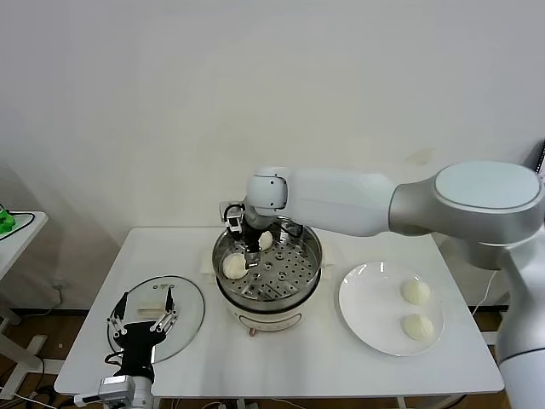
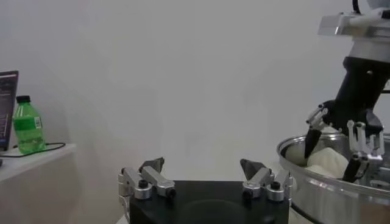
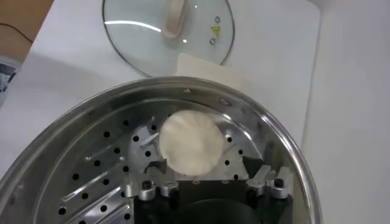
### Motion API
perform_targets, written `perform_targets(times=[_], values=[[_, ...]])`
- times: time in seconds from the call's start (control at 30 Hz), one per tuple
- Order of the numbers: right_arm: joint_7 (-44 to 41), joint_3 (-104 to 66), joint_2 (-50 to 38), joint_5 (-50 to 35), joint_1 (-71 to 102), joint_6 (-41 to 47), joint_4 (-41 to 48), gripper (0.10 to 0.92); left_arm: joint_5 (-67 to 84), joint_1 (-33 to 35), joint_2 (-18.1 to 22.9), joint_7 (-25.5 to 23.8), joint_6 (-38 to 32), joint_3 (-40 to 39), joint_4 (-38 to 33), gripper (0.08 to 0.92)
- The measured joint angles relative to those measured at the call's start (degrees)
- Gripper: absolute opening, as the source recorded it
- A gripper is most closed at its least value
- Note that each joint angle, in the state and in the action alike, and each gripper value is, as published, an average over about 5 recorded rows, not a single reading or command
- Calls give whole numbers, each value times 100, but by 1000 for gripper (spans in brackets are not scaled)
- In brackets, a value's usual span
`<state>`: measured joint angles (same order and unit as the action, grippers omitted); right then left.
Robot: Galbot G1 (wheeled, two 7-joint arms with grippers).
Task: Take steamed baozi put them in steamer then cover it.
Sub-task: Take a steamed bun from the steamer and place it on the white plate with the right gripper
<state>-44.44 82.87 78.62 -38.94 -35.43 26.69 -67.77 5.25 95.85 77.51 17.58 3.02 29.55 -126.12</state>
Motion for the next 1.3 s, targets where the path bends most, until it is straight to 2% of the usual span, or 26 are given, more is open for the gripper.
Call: perform_targets(times=[0.4, 0.8, 1.0, 1.3], values=[[-320, 46, -1449, 611, -796, -349, -793, 823, -97, 120, -6, 0, 1, -70, -69, 823], [-1305, 142, -3640, 2162, -984, -1693, -1729, 823, -226, 223, 34, -1, -9, -141, -37, 823], [-1646, -266, -4558, 2960, -351, -2110, -2080, 823, -311, 311, 59, -6, -51, -123, 1, 823], [-1832, -1749, -5669, 3920, 1606, -2261, -2343, 823, -443, 439, 119, -18, -120, -155, 49, 823]])
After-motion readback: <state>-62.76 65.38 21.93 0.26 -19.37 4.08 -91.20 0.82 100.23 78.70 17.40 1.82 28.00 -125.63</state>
